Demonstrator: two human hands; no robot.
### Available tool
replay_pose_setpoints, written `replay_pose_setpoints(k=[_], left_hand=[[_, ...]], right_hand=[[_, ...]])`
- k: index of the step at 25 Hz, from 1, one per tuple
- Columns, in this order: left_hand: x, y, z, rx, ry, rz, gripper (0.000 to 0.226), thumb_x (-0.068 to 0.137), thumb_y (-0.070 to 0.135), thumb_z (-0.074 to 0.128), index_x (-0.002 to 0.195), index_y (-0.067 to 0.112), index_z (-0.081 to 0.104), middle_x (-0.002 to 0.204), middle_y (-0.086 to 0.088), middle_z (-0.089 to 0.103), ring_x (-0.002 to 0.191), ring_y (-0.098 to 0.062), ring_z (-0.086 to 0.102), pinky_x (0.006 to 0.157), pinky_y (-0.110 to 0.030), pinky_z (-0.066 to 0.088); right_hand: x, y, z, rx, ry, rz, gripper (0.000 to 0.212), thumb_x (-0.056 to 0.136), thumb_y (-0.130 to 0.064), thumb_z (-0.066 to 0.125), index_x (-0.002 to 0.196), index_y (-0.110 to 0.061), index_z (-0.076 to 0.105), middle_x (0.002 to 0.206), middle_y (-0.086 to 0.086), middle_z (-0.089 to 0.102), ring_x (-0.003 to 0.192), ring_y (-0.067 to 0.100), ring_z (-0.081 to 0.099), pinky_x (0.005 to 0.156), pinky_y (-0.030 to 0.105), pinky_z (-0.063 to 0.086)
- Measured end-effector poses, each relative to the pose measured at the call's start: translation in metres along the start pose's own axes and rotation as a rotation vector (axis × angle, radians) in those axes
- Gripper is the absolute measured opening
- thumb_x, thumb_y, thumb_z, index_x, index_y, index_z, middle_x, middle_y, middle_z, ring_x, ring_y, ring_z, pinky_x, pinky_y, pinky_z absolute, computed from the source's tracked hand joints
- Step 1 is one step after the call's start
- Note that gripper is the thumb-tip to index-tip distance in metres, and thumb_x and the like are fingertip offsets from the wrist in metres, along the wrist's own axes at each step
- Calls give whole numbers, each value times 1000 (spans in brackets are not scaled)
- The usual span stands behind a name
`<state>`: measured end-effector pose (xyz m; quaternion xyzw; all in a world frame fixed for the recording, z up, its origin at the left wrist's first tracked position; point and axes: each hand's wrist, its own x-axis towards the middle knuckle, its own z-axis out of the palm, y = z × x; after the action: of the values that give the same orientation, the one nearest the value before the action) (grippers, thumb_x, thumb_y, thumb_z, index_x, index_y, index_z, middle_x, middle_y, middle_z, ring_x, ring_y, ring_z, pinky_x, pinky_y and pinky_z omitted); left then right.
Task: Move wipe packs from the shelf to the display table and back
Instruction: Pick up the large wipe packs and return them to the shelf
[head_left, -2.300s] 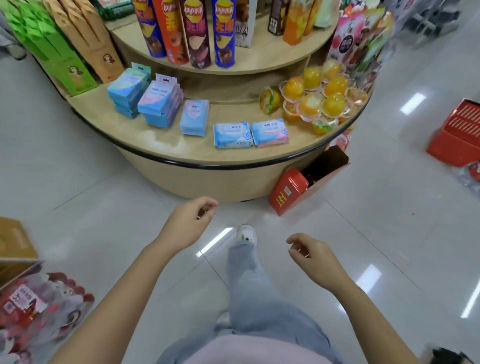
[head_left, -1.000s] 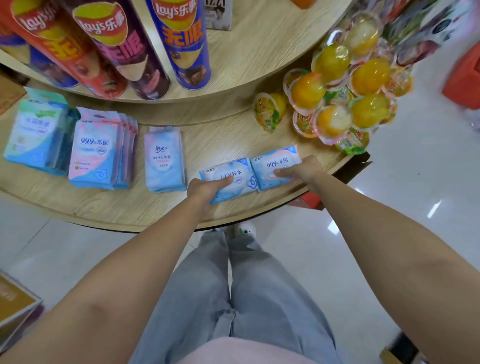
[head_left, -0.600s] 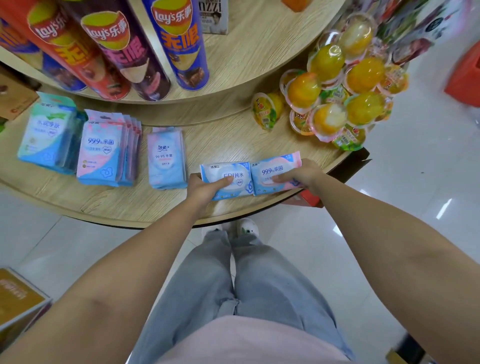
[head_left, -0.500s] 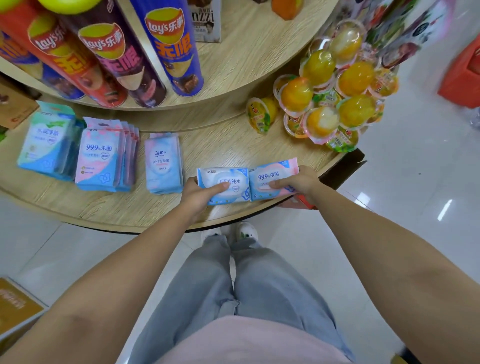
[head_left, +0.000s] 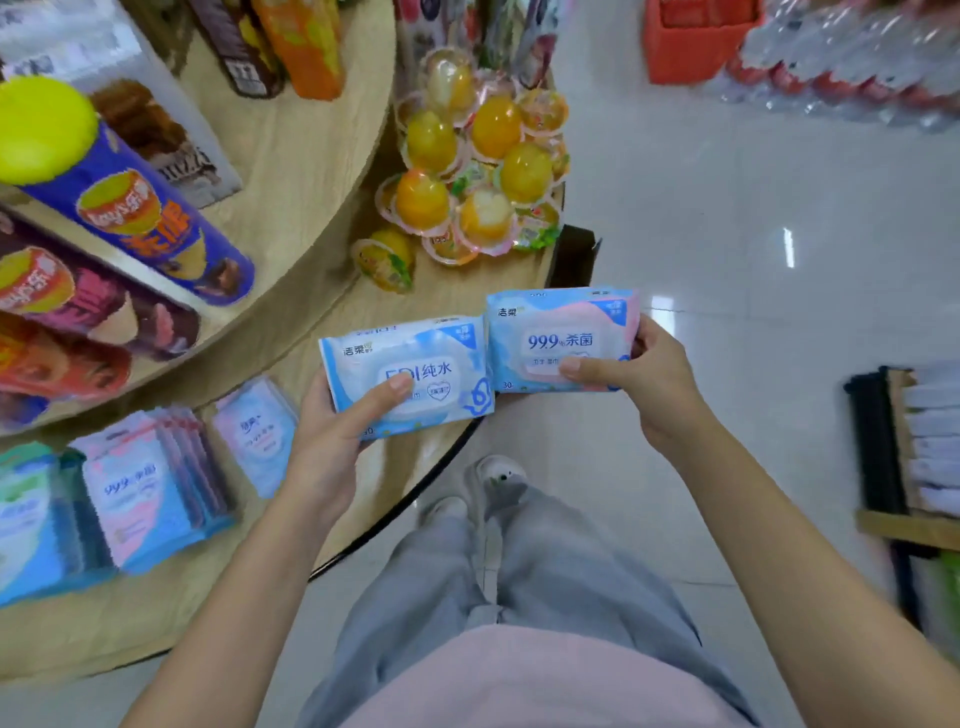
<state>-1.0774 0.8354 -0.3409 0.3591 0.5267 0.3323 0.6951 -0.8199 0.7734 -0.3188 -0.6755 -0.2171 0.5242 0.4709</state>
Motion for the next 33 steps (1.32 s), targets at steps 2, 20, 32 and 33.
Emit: replay_pose_setpoints(k=[2,20,32,33], left_hand=[[-6,18,17,51,-140,31,43,70,16,73,112,20,61,103,3,73,91,-13,70,65,-21,55],[-218,-82,404,431,-1332,-8,46,70,13,69,115,10,62,100,-2,74,88,-19,72,63,-24,55],[-397,-215,614,495,-1661,-163,49,59,7,80,106,14,65,93,-1,76,82,-17,72,59,-21,54],[-408,-225,636,497,-1687,-159,49,58,6,80,104,13,65,92,-1,76,81,-17,72,59,-20,54]], right_hand=[[-39,4,-17,102,97,-57,47,62,10,76,97,-18,64,83,-7,75,77,9,71,59,20,54],[-414,145,-256,638,1276,-370,93,22,-41,93,106,-13,67,101,3,75,91,19,71,67,24,57],[-576,200,-422,686,1709,-504,101,19,-38,94,110,-6,64,97,2,75,88,16,72,67,22,56],[-581,204,-438,700,1736,-512,100,18,-38,95,109,-6,64,97,3,75,87,16,72,66,22,56]])
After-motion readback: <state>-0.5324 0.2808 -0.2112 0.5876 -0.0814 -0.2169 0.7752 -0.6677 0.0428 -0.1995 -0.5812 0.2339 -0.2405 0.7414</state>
